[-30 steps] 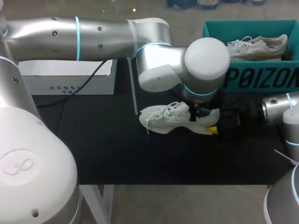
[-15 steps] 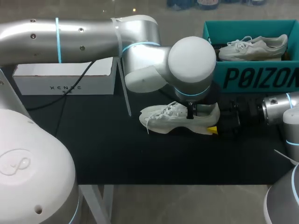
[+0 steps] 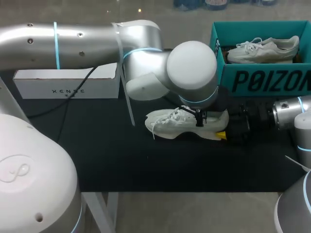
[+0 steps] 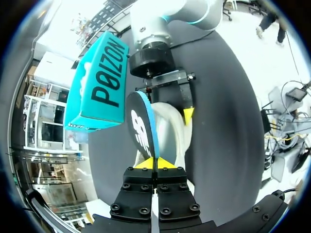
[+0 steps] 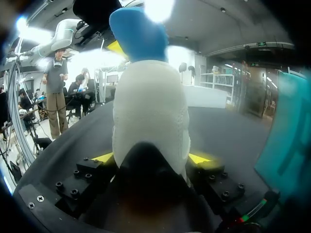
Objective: Take the shoe out of the shoebox, open the shoe tongue, remove and reinsert the insole, then place the shoe into the shoebox
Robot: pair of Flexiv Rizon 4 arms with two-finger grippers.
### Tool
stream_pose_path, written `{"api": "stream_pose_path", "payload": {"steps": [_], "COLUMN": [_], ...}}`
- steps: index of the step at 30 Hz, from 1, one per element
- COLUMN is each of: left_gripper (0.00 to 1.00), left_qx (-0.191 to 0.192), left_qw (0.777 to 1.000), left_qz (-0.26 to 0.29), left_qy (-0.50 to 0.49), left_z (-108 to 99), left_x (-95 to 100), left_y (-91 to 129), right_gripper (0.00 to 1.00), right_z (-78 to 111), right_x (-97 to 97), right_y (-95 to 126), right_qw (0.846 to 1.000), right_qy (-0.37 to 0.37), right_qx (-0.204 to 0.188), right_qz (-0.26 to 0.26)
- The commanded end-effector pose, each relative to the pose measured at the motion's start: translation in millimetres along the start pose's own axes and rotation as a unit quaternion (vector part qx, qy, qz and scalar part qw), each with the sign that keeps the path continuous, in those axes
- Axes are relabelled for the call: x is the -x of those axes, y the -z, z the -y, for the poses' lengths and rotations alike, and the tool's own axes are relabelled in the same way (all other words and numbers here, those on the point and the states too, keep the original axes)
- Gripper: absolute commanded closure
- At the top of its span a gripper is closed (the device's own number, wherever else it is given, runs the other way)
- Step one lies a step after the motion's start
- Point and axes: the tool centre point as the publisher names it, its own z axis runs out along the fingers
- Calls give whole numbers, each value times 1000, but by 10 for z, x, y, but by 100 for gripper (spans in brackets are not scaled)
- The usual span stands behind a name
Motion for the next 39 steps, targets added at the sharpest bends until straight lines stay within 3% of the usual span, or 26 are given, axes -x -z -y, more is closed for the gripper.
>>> {"api": "stream_pose_path", "payload": {"steps": [1, 12, 32, 39], "left_gripper": [100, 100, 100, 88], "left_qx": [-8, -29, -26, -23], "left_qw": [1000, 999, 1000, 1000], "left_qz": [-5, -7, 4, 5], "left_qy": [-6, -17, 2, 6], "left_z": [169, 401, 300, 296], "left_x": [-26, -78, -124, -140], "left_y": [-118, -187, -150, -159], "right_gripper": [100, 100, 100, 100], "right_z": [27, 27, 27, 27], "right_x": [-2, -2, -2, -2], "right_y": [-31, -31, -31, -31], "right_qw": [1000, 1000, 1000, 1000], "right_qy": [0, 0, 0, 0], "right_qx": [-1, -1, -1, -1], "right_qz": [0, 0, 0, 0]}}
